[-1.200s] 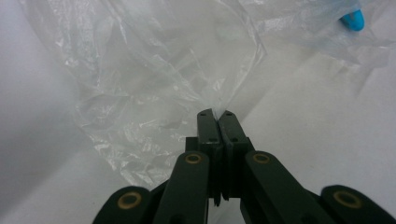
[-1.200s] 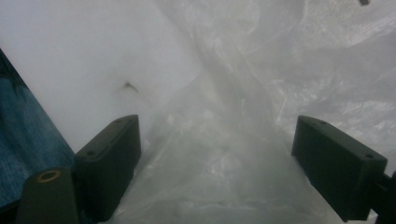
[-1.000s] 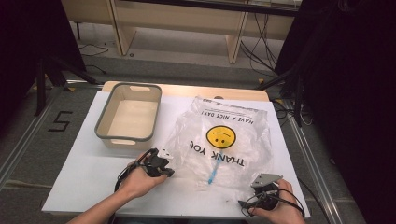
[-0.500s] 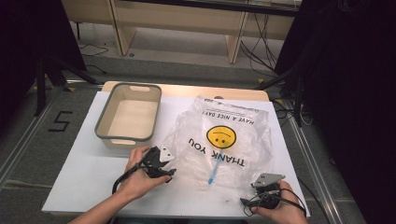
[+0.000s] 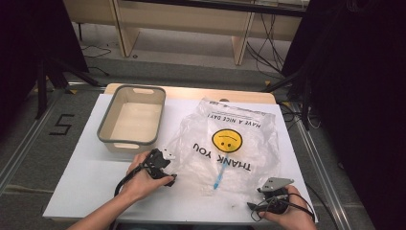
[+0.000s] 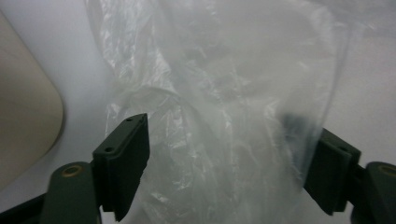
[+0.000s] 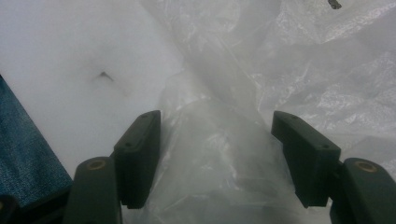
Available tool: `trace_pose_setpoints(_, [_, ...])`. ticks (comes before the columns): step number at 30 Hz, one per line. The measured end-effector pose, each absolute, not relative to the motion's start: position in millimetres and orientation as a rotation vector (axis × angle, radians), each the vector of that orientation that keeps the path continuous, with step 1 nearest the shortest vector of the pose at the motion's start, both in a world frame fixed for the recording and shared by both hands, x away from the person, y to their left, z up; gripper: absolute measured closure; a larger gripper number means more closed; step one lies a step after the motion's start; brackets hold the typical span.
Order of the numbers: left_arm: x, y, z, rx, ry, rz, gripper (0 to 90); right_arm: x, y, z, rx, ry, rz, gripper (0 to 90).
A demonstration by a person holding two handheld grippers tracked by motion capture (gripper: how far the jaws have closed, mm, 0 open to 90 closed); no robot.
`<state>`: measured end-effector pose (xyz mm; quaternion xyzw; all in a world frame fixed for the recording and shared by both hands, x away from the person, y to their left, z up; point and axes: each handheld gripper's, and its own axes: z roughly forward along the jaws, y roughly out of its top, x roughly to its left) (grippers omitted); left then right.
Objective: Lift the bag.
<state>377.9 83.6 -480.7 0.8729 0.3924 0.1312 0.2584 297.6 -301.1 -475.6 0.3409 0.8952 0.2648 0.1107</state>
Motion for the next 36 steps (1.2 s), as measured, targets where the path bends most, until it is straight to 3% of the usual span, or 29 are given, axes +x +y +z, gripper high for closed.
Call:
trace_pose_setpoints(6, [381, 85, -479, 2.346, 1.127, 0.291, 33.6, 298, -304, -475, 1.0, 2.623, 0.786, 44.0])
trace_pose_setpoints(15, [382, 84, -474, 2.38, 1.123, 0.269, 67.6, 301, -309, -473, 1.035, 2.602, 0.784, 67.4])
trace_pose_setpoints(21, [379, 77, -473, 2.417, 1.072, 0.263, 86.5, 303, -310, -473, 1.075, 2.585, 0.777, 77.4])
trace_pose_setpoints(27, [377, 79, -474, 2.399, 1.03, 0.265, 89.0, 304, -309, -472, 1.092, 2.585, 0.769, 86.2])
trace_pose_setpoints(30, [377, 80, -473, 2.354, 0.994, 0.207, 89.1, 304, -310, -472, 1.104, 2.578, 0.787, 89.2])
trace_pose_setpoints(36, [368, 79, -464, 2.29, 0.848, 0.284, 89.1, 305, -314, -473, 1.132, 2.561, 0.85, 90.0])
